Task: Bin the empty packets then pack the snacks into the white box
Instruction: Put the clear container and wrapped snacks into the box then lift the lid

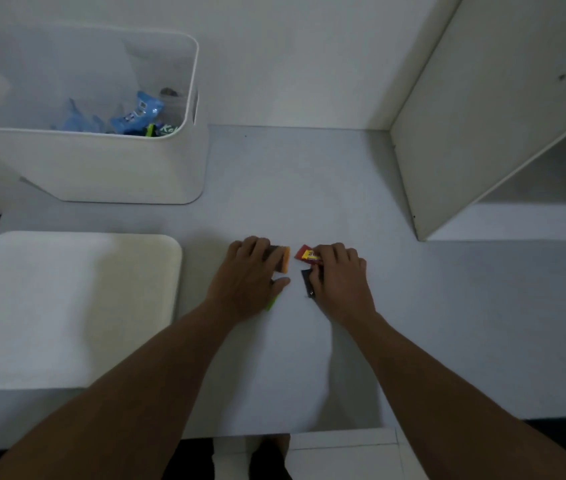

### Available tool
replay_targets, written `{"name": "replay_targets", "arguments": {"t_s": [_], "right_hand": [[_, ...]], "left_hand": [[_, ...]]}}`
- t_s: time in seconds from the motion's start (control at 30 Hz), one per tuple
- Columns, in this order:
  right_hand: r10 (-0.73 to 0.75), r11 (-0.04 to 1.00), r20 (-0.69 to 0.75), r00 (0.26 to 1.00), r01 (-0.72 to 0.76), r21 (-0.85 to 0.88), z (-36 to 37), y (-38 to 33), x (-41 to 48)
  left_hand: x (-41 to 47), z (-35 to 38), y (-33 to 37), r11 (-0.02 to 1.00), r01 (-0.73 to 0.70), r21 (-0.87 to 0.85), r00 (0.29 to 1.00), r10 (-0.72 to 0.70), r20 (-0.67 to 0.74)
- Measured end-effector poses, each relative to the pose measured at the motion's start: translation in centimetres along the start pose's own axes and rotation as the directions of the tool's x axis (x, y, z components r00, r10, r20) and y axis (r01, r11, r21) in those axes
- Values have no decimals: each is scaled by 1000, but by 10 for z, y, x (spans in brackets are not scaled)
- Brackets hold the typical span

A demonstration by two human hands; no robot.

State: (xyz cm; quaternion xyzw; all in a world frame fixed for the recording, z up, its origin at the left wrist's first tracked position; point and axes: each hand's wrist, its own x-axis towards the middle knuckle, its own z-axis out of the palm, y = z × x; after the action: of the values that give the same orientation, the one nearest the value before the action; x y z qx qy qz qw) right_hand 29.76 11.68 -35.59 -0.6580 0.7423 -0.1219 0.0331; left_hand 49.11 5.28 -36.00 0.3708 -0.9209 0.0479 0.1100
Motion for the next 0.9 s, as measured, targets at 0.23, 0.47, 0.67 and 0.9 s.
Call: {"name": "replay_targets", "arguments": {"t_s": [0.23,0.47,0.67,0.9], "right_hand": [[-44,999,25,999,44,2,-1,-1,11],[-44,998,97,994,48,-36,-4,-7,17],[35,999,155,987,-40,34,-16,-11,22],[48,980,93,995,-65,189,-71,-49,64]], "left_hand": [[0,12,-4,989,69,130,997,-65,-36],[-11,1,3,998,61,8,995,-60,-75],[-11,5,1,1000,12,-12,996,-13,-86],[14,-62,-45,986,127,-108,976,-144,-166]]}}
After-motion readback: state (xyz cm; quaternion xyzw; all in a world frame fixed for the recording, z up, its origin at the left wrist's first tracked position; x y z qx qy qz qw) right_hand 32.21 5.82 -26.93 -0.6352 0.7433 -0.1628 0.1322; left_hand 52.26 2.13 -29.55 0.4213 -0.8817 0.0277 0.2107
